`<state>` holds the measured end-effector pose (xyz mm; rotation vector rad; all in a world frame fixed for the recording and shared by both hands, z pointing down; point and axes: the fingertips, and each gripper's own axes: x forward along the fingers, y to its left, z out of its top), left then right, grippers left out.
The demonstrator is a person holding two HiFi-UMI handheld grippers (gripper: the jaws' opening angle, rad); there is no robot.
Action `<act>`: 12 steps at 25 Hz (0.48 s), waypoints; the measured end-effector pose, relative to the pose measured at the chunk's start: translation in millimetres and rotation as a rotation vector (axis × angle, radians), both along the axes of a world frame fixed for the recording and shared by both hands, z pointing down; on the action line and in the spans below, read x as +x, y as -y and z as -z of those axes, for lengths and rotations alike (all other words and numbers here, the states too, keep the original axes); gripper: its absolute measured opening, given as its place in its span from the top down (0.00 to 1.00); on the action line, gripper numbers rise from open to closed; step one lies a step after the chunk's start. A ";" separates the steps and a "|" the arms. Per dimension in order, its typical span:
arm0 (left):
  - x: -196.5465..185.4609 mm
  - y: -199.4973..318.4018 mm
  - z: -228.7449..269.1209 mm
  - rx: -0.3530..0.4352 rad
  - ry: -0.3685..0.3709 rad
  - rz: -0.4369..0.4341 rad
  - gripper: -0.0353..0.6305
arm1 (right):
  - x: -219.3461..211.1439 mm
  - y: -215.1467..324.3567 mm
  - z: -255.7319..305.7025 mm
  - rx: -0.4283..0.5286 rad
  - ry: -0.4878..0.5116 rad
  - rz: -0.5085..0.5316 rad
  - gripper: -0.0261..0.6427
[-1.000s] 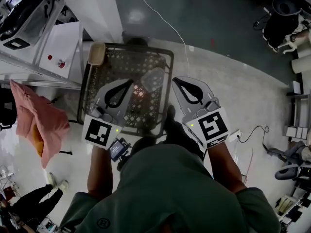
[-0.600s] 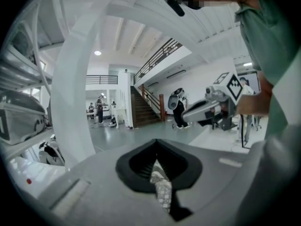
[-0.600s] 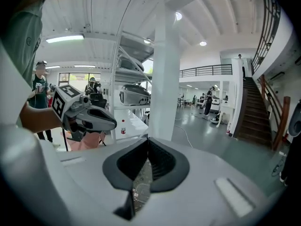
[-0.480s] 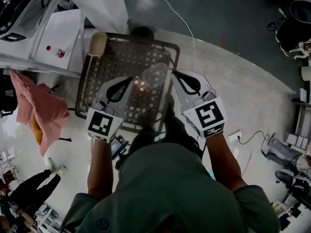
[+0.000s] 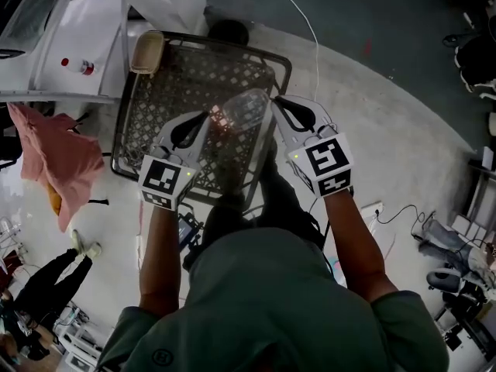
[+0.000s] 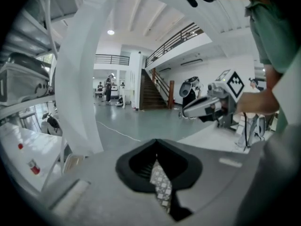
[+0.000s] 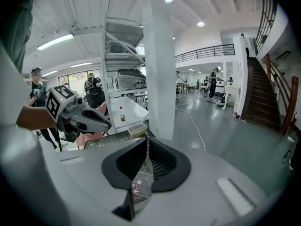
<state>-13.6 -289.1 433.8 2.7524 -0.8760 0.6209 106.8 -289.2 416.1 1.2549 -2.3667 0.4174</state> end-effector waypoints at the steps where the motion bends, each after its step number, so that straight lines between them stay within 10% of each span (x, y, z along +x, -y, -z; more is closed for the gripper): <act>1: -1.4 3.8 -8.8 -0.016 0.004 0.007 0.94 | -0.2 5.9 -7.9 -0.013 -0.001 0.001 0.92; 12: -3.8 34.9 -129.2 -0.225 0.040 0.070 0.92 | 7.3 53.4 -121.6 -0.190 -0.023 0.006 0.90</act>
